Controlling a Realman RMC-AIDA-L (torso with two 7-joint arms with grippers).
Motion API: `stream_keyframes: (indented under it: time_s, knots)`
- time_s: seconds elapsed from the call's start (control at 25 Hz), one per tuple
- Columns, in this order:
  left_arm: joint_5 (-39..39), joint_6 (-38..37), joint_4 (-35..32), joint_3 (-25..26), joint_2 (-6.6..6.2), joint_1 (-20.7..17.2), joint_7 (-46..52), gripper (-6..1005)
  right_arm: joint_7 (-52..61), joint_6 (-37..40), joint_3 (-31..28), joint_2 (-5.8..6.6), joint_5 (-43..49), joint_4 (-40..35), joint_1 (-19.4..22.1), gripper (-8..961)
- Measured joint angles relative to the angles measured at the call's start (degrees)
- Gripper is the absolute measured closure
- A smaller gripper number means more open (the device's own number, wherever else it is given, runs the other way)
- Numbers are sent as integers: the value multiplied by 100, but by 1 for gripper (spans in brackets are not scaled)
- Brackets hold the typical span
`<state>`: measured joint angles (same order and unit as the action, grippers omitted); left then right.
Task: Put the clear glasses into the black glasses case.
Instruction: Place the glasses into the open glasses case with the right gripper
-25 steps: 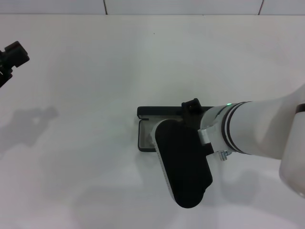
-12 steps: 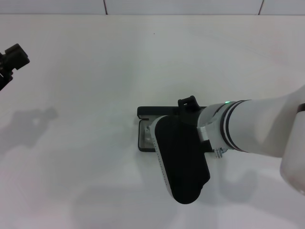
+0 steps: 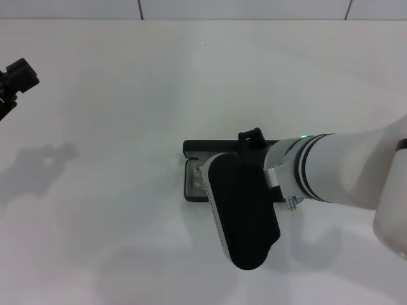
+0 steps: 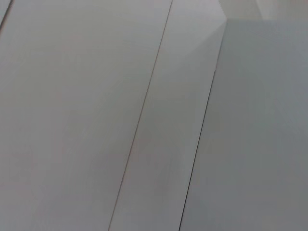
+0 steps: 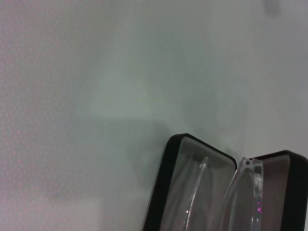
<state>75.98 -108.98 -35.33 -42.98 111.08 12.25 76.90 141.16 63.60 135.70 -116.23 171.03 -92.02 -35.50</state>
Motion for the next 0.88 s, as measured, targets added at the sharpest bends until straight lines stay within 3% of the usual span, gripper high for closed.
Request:
stream_keyframes:
  time_s: [0.8, 0.88]
  knots:
    - [-13, 0, 0, 0, 19, 13, -35, 882, -2, -15, 14, -6, 1, -58, 26, 790]
    - [-16, 0, 0, 0, 19, 6, -35, 882, -4, 7, 31, -6, 0, -77, 29, 681]
